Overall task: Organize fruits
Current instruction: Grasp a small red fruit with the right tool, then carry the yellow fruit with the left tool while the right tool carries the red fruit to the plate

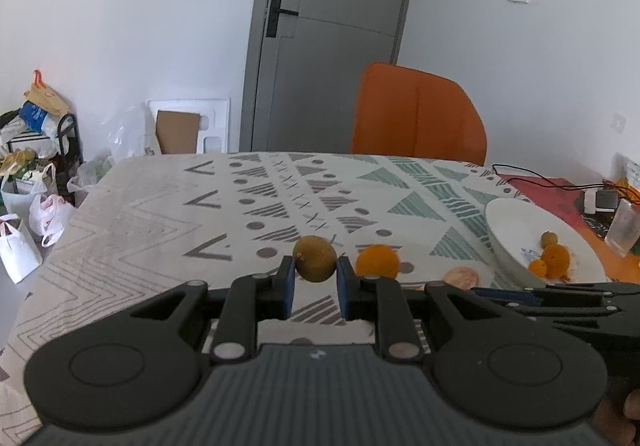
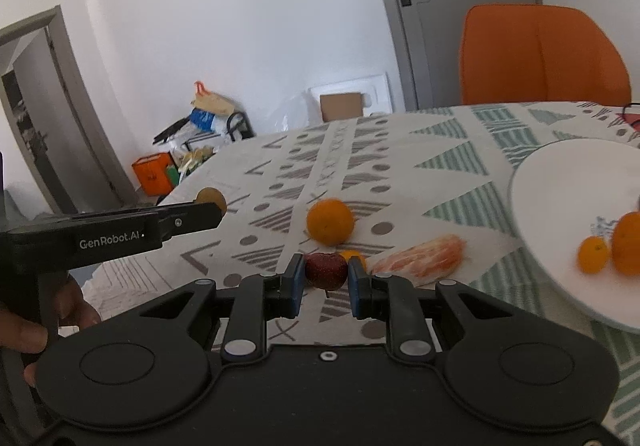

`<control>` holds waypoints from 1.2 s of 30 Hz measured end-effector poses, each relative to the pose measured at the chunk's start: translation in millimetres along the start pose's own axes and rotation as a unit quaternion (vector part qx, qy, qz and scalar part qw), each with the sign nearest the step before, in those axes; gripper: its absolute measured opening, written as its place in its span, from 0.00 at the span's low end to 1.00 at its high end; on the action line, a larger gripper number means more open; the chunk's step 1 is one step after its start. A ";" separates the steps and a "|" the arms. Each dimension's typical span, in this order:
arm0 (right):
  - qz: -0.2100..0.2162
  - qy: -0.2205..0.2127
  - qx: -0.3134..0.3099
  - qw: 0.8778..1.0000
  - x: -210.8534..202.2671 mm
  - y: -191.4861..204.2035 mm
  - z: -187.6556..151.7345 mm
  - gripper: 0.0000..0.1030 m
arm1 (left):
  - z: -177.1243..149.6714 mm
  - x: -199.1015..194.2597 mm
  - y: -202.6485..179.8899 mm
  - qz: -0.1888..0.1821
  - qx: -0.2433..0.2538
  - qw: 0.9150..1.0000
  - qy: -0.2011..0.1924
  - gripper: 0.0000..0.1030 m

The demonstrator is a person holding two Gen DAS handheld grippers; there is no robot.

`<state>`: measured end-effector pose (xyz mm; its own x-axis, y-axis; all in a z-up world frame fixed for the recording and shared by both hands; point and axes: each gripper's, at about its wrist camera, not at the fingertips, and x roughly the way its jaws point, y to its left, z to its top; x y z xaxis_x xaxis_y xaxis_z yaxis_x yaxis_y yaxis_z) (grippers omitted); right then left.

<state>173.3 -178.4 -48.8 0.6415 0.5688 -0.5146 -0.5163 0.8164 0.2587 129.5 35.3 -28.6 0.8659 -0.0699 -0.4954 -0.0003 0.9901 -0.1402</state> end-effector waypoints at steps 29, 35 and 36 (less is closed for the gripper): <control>-0.040 -0.078 0.063 0.994 -69.9 -83.3 2.2 0.20 | 21.1 9.7 -92.1 -0.036 0.059 0.997 -0.018 0.19; -0.054 -0.081 0.084 0.992 -75.8 -105.9 -4.5 0.20 | 24.2 17.7 -107.1 -0.046 0.067 0.997 -0.019 0.19; -0.056 -0.081 0.087 0.991 -76.8 -109.3 -5.3 0.20 | 24.1 19.1 -109.6 -0.048 0.068 0.996 -0.018 0.19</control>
<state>177.4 -311.8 -41.9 0.7800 0.4700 -0.4132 -0.3397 0.8725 0.3512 158.2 -71.7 -2.1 0.8763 -0.1627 -0.4534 0.1490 0.9866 -0.0659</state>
